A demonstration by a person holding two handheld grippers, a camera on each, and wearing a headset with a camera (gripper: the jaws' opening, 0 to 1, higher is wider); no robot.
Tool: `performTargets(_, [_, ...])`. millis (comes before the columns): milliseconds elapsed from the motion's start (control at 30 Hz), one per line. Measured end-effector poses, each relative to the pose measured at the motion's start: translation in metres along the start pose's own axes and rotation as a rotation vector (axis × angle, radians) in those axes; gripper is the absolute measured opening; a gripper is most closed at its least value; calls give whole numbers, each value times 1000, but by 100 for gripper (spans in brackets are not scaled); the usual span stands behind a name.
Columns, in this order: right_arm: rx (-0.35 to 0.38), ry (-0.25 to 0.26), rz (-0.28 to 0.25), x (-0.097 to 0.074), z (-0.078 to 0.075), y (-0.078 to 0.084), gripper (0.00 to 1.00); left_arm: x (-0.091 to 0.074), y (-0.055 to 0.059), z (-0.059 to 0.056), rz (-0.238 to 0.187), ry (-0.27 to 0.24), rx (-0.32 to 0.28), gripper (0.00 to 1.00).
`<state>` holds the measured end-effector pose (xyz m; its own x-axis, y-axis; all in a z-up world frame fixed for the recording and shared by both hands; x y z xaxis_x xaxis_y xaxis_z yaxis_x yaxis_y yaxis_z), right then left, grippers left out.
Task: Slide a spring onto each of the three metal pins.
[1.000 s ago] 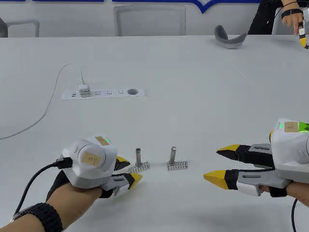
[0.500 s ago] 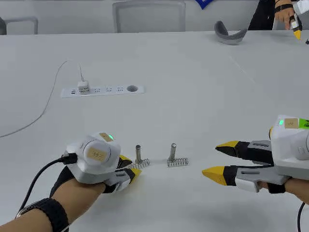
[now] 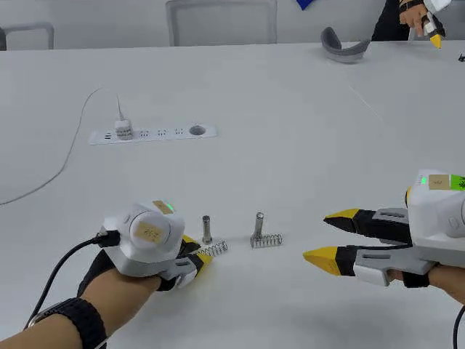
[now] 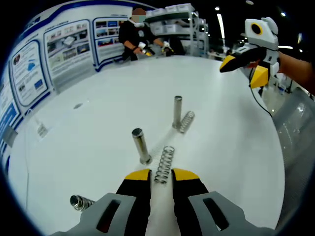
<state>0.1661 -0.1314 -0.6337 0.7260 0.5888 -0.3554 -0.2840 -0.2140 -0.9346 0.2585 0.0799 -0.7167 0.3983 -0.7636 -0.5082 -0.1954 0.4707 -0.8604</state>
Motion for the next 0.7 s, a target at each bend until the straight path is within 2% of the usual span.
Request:
performTargets(233, [1, -2, -4, 1, 1, 0, 43, -1, 3, -2, 12, 10, 11, 15])
performTargets(533, [-3, -8, 0, -1, 3, 0, 43, 0, 2, -6, 14, 24, 37, 11])
performTargets(700, [-9, -22, 3, 0, 4, 0, 42, -6, -1, -12, 4, 46, 66, 10])
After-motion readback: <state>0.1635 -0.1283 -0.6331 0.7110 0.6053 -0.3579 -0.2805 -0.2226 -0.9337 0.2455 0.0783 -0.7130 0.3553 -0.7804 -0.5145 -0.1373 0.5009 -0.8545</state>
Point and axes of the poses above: the centre of the closed fingertips' face, and the gripper's own axes: x roughly forward along the fingers, z roughly to its left, y roughly out of its underside, the point moved 7 cm from there along -x, roughly backward along the fingers, and after that the axes turned 9 degrees about -z, right-handed, at the moved point
